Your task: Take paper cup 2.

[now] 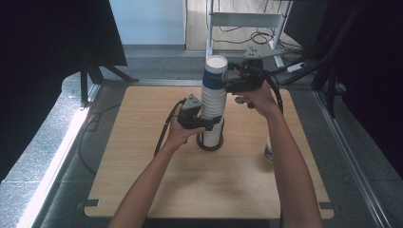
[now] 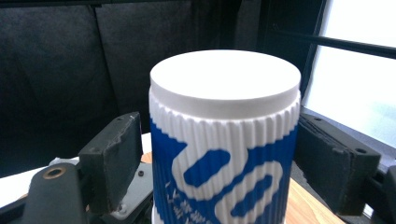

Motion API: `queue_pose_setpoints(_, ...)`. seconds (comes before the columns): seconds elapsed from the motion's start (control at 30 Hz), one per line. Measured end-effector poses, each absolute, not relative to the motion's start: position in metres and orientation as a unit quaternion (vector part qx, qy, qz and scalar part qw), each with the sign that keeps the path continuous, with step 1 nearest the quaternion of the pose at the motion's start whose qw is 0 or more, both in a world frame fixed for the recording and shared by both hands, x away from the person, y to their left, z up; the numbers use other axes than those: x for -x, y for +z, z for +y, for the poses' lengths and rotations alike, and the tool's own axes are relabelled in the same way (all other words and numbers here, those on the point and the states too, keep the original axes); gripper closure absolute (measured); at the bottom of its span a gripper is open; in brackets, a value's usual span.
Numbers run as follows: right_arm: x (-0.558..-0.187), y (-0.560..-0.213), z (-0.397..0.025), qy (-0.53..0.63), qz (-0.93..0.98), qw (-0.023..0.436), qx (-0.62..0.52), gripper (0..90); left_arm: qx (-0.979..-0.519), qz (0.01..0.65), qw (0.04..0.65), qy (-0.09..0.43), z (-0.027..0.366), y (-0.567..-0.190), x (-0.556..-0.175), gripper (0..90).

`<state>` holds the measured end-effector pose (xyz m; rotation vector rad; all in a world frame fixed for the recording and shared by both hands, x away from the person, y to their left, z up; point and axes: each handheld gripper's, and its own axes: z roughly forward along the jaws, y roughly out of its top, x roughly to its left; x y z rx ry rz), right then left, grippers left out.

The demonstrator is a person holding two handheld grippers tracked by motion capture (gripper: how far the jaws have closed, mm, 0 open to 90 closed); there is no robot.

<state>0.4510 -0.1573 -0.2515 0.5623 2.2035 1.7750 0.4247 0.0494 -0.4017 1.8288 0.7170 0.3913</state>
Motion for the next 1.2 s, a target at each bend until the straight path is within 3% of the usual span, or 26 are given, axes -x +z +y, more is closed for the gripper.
queue_pose_setpoints(0.27, -0.453, -0.250, -0.154, 0.611, 0.755, 0.133, -0.197, 25.0, -0.770, 0.301, 0.537, 0.164, 0.049, -0.401, -0.425, 12.8)
queue_pose_setpoints(1.2, -0.439, -0.222, -0.165, 0.651, 0.712, 0.173, -0.198, 27.2, -0.772, 0.301, 0.534, 0.166, 0.047, -0.400, -0.423, 12.8)
